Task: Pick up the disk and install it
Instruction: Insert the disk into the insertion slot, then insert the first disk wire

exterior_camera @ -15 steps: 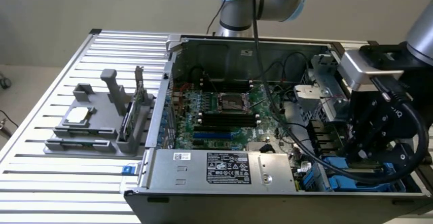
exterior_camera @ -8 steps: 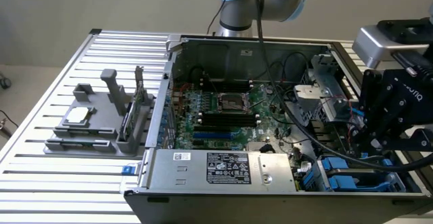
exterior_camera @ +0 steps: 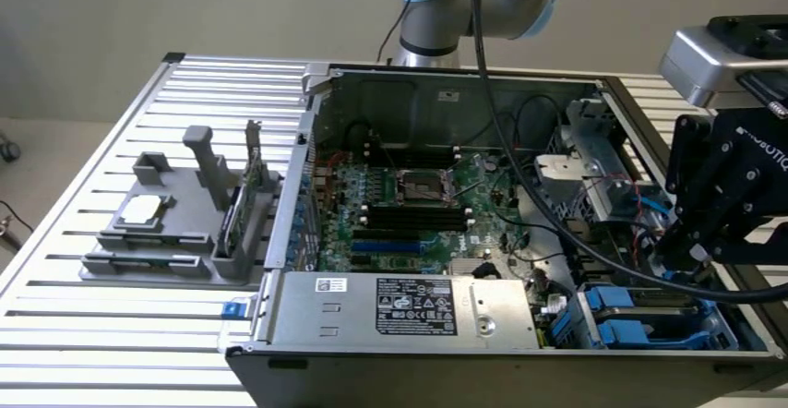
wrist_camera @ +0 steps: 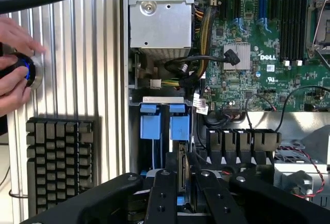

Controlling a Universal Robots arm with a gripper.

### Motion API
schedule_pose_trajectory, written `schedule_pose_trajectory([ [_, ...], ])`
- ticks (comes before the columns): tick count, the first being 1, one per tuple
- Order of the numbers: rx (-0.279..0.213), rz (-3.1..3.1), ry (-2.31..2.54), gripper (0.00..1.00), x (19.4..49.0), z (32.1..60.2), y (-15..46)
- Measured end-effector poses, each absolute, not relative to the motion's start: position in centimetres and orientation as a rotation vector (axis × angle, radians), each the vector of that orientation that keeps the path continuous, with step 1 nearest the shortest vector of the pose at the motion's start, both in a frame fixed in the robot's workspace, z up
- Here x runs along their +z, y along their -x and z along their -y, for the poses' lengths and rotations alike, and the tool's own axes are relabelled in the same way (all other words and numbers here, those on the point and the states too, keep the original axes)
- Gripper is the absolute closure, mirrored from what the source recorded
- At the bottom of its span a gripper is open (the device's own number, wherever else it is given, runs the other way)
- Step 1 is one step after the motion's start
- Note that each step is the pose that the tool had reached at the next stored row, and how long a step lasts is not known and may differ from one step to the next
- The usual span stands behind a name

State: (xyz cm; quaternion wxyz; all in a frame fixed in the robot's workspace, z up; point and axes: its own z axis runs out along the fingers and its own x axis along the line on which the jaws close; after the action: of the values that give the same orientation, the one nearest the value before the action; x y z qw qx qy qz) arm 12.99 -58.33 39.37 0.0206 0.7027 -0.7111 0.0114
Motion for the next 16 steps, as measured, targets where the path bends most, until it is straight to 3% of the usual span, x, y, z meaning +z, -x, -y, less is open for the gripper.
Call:
schedule_pose_trajectory([
  [16,0.035,2.205,-2.179,0.78,39.37,58.33,-12.99],
])
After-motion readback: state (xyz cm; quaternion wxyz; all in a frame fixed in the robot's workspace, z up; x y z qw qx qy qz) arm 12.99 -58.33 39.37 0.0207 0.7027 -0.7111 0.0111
